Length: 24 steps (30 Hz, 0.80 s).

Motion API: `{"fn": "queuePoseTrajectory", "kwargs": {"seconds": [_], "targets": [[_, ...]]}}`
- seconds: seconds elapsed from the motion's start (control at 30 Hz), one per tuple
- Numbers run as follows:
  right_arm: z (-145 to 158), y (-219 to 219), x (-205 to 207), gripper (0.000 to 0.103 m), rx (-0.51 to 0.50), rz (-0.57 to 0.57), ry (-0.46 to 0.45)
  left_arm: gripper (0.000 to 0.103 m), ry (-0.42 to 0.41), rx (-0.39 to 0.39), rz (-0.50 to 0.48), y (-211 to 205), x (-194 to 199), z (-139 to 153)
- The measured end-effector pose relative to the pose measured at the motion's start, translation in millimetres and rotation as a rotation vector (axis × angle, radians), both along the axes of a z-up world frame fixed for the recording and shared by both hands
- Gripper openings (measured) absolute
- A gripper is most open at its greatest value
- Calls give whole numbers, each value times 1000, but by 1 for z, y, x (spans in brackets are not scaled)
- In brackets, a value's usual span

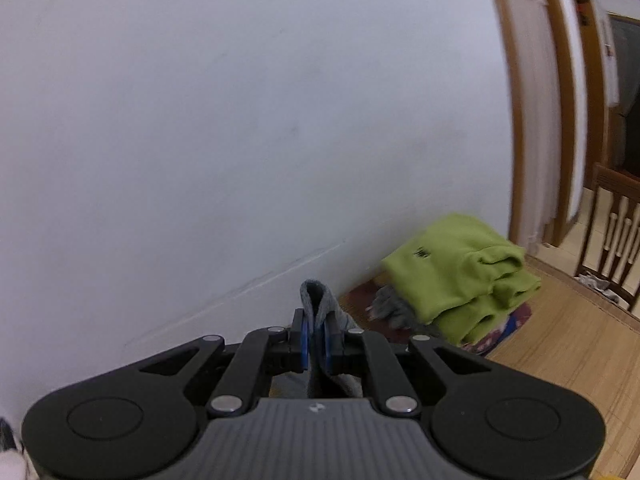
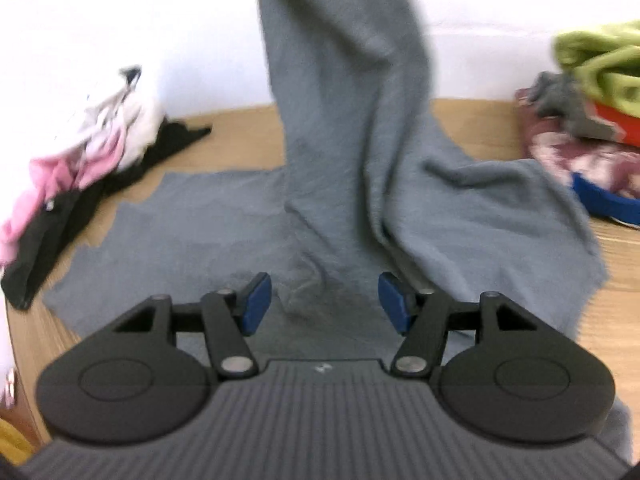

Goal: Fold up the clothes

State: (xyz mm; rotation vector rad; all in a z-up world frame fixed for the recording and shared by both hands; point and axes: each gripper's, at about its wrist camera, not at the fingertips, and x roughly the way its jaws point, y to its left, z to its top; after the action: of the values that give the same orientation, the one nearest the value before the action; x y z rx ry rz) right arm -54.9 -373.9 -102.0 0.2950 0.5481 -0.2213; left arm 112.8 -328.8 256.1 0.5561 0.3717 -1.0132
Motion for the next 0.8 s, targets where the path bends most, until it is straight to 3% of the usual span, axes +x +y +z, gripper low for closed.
{"fn": "queuePoseTrajectory", "kwargs": {"seconds": [0.17, 0.3, 0.37, 0.43, 0.67, 0.8], "targets": [[14, -25, -18, 62, -18, -113, -63, 8, -22, 3, 38, 23, 12, -3], [20, -42, 1, 56, -40, -88, -58, 8, -28, -9, 38, 28, 12, -3], [18, -47, 12, 48, -42, -72, -48, 8, -36, -11, 38, 25, 11, -11], [13, -56, 28, 26, -64, -87, 3, 9, -56, -2, 45, 26, 14, -15], [-1, -93, 55, 27, -87, -226, 87, 9, -61, 54, 144, -1, 52, -61], [-13, -110, 57, 30, -30, -301, 124, 9, -93, 115, 212, -25, 84, -100]]}}
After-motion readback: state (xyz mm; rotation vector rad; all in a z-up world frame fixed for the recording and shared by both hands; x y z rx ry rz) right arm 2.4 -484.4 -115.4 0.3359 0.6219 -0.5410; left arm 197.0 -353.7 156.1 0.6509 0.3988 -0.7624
